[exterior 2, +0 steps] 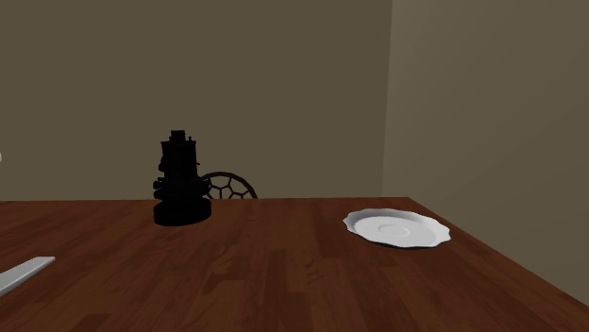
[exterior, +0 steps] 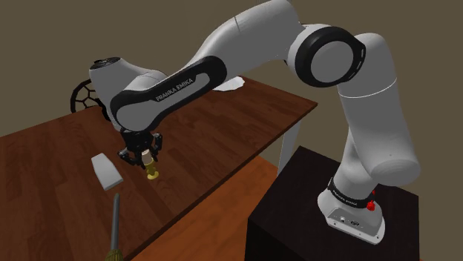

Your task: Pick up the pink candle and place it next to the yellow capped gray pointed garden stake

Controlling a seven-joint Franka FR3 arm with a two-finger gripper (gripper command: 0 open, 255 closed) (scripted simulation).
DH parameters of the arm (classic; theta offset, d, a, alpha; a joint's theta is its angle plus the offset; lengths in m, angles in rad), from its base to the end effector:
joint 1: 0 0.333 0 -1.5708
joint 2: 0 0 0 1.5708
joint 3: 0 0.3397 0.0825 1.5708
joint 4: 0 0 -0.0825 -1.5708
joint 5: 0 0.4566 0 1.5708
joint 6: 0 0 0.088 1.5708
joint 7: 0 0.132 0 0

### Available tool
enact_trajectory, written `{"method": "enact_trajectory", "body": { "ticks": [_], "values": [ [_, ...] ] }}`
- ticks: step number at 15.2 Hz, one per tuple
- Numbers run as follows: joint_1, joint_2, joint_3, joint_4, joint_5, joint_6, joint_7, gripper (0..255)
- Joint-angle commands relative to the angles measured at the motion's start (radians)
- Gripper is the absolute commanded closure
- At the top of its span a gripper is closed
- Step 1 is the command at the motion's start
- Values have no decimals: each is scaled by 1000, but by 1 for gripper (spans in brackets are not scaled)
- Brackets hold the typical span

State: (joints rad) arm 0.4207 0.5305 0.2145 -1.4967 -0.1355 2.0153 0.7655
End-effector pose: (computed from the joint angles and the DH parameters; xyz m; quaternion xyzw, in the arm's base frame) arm 0.6439 0.4334 0.3313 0.9987 -0.0503 0.0051 0.0052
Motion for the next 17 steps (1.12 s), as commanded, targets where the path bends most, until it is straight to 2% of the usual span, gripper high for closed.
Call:
{"method": "enact_trajectory", "body": {
  "ticks": [1, 6, 10, 17],
  "values": [
    [0, 0, 0, 0, 0, 0, 0, 0],
    [0, 0, 0, 0, 0, 0, 0, 0],
    [1, -34, 6, 76, 10, -109, -7, 0],
    [1, -34, 6, 76, 10, -109, -7, 0]
  ]
}}
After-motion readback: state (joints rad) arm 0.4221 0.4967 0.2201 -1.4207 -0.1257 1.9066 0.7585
